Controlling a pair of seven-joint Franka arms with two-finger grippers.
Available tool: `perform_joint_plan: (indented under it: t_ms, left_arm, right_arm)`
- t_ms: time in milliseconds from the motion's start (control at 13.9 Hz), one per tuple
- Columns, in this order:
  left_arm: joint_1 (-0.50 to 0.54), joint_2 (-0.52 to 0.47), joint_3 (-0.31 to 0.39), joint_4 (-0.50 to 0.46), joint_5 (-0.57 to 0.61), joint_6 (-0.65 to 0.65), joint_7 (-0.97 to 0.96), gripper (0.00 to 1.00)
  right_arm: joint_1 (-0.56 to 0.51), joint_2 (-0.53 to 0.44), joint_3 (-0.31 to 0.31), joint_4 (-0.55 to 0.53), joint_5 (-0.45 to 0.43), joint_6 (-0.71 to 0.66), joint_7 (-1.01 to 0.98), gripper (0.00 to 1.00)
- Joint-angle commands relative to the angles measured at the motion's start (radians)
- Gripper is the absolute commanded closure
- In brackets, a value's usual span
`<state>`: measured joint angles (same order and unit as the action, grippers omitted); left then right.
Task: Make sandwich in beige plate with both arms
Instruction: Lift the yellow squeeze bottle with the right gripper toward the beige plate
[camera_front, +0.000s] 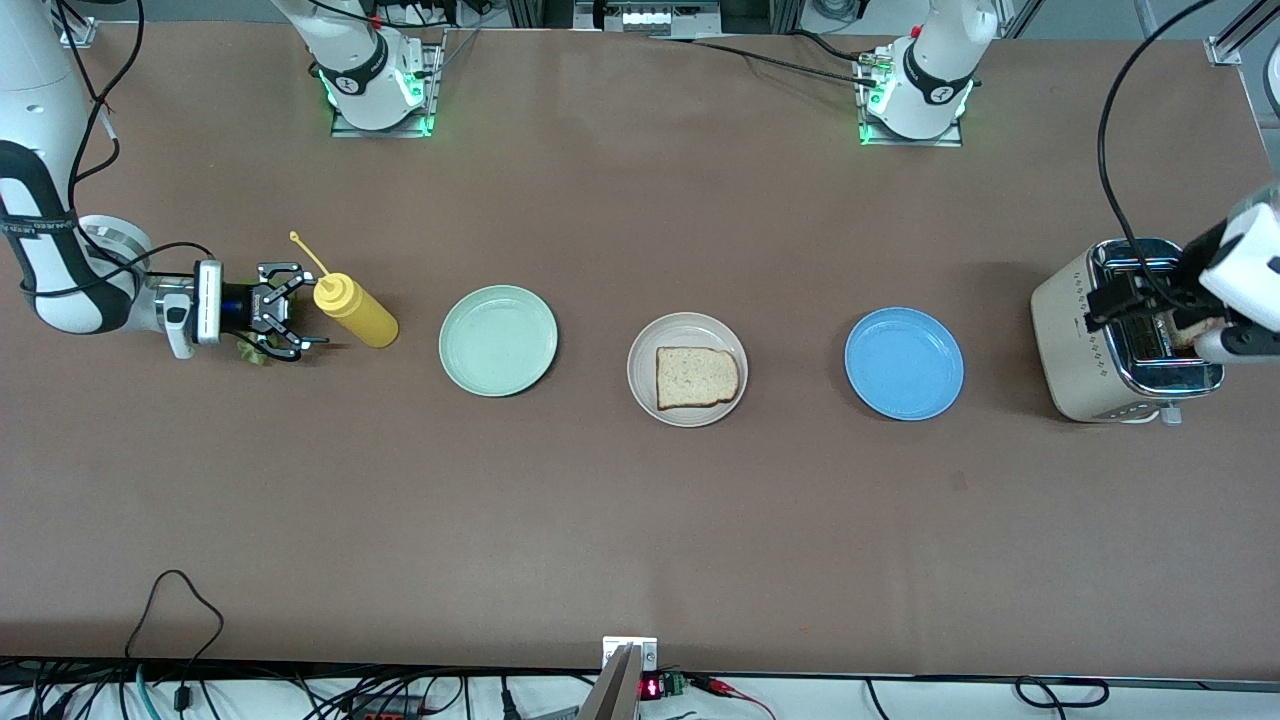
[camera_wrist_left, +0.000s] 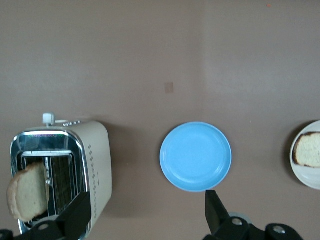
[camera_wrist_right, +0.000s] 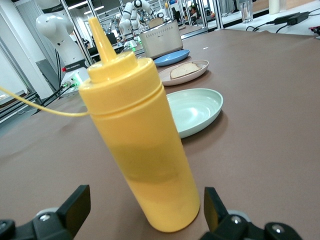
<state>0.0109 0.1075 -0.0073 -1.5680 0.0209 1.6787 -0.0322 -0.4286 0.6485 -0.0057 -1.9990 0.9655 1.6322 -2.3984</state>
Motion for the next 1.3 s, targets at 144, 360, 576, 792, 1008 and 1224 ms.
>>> perform_joint_plan:
  t_ms: [144,360,576,792,1008,1224]
  left_arm:
    - [-0.009,-0.112,0.007,-0.103,-0.013,0.006,0.000,0.00]
    - [-0.009,-0.114,0.000,-0.101,-0.013,-0.022,-0.023,0.00]
    - [-0.008,-0.115,0.001,-0.098,-0.013,-0.028,-0.012,0.00]
    - [-0.008,-0.114,0.001,-0.096,-0.013,-0.027,-0.011,0.00]
    - [-0.008,-0.112,0.001,-0.096,-0.013,-0.027,-0.009,0.00]
    - [-0.008,-0.109,0.001,-0.099,-0.015,-0.027,-0.009,0.00]
  right_arm:
    - [0.010,0.025,0.016,0.009,0.061,-0.006,-0.056,0.00]
    - [0.031,0.039,0.016,0.011,0.093,-0.005,-0.096,0.00]
    - [0.045,0.057,0.016,0.011,0.116,-0.002,-0.131,0.00]
    - [0.068,0.060,0.015,0.026,0.119,0.006,-0.134,0.00]
    - [0.083,0.072,0.015,0.028,0.142,0.006,-0.146,0.00]
    - [0.100,0.079,0.015,0.028,0.167,0.009,-0.146,0.00]
